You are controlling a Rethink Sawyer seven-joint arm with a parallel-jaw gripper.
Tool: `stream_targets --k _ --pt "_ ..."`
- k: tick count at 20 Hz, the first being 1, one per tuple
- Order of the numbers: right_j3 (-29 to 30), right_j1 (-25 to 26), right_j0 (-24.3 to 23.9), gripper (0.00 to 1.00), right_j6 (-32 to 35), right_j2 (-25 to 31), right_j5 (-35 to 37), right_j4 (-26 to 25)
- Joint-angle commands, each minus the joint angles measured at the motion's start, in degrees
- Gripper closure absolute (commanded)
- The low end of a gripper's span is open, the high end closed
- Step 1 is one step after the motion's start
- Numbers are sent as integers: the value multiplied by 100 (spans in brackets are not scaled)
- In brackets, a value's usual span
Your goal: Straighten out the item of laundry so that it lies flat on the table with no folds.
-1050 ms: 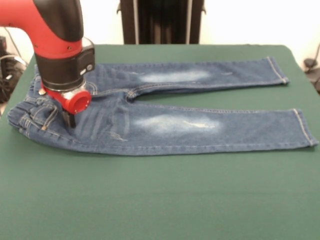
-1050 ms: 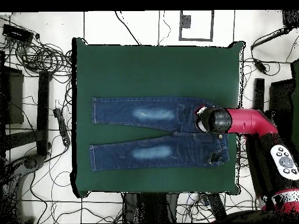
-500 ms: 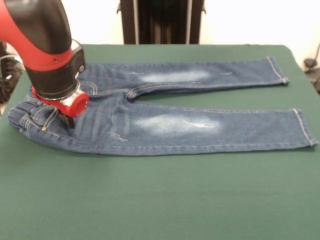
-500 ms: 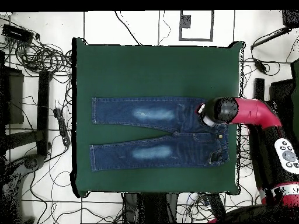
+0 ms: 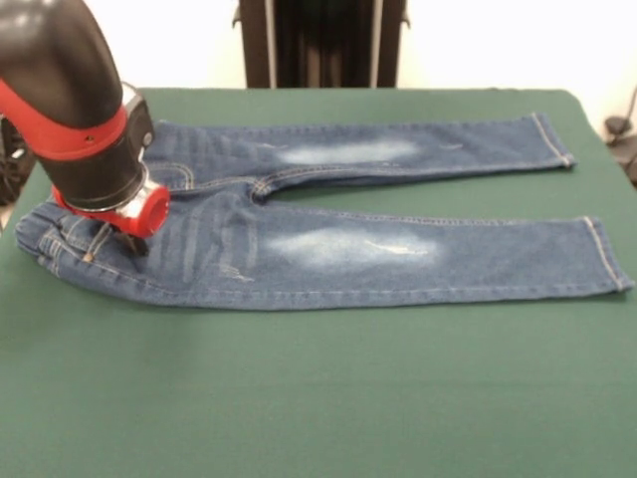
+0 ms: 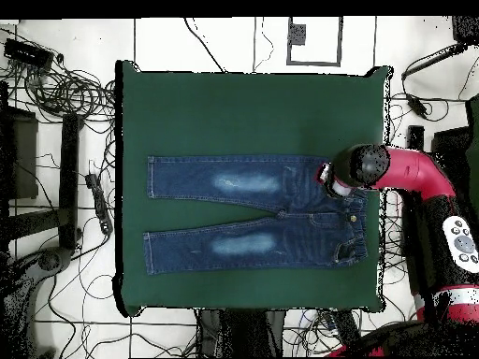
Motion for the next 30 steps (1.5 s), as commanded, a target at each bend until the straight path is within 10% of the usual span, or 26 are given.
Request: stream_targets --k 1,17,24,30 --pt "-596 1114 89 100 -1920 512 -1814 -553" --pt "-243 674 -154 100 -2126 464 -1579 -528" --pt "1779 -771 -851 100 -1177 78 -2223 -582" --pt "2297 -1004 -1071 100 -932 -59 -2637 -607"
